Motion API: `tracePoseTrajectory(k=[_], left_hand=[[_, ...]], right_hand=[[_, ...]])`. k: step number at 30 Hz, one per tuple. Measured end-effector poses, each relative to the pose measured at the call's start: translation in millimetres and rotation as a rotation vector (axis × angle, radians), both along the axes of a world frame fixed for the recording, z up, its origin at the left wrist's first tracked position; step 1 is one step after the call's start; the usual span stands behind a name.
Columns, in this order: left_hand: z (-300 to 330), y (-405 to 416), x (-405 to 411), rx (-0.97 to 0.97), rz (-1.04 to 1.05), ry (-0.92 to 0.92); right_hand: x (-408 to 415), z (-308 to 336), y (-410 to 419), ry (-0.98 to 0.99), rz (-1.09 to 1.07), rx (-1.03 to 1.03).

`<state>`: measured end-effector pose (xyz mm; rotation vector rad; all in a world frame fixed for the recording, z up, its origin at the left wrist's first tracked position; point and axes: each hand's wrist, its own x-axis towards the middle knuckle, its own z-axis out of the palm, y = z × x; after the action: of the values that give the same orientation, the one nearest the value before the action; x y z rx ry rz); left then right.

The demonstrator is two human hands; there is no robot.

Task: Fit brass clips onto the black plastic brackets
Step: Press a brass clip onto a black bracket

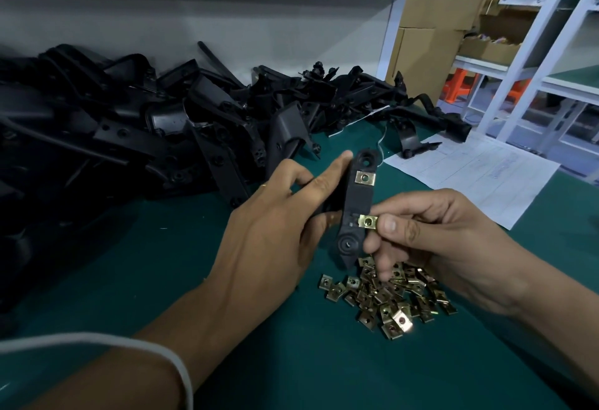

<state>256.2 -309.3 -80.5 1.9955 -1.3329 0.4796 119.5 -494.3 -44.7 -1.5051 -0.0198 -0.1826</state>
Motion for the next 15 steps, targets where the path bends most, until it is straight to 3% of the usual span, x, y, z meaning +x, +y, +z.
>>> tracePoseTrajectory(k=[9, 15], left_hand=[[4.6, 2.2, -4.1, 0.012, 0.010, -0.020], [3.2, -0.6, -1.1, -0.031, 0.020, -0.001]], right_hand=[[4.7, -3.9, 9.3, 0.043, -0.035, -0.066], [7.1, 0.2, 11.5, -0.043, -0.124, -0.103]])
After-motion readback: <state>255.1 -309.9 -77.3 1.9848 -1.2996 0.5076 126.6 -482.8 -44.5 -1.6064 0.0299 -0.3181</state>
